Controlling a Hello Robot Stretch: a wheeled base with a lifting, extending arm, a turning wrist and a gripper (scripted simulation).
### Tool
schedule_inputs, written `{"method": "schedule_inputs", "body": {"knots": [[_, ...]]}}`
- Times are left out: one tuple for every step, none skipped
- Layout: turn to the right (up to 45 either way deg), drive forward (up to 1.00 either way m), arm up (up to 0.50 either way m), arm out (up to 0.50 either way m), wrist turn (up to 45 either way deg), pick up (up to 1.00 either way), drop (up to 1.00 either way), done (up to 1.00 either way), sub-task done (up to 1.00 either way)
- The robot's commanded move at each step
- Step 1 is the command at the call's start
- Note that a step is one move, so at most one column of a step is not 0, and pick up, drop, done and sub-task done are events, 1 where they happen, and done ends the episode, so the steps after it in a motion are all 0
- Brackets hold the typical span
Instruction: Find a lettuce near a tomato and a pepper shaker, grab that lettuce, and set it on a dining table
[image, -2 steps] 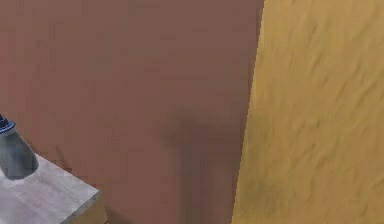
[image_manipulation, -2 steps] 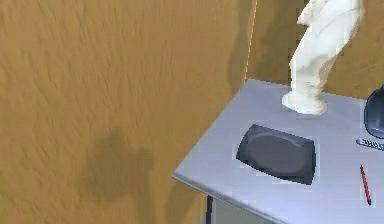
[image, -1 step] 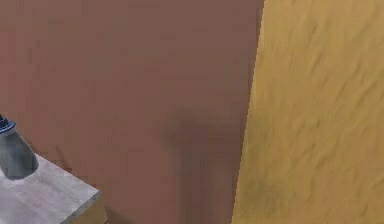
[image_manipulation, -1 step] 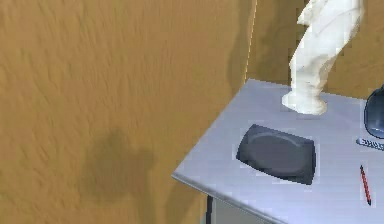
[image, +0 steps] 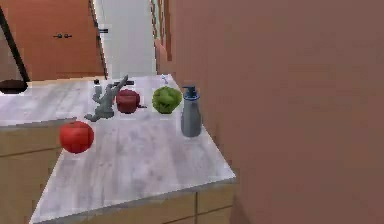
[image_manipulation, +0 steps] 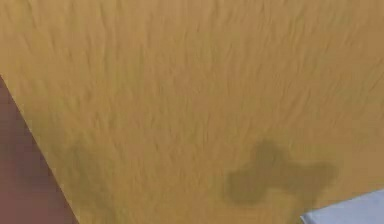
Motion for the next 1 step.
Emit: {"method": "schedule_inputs", "body": {"knots": [[-45.0,0.0,0.0,0.0,0.0,0.0,0.0,0.0,0.0]]}}
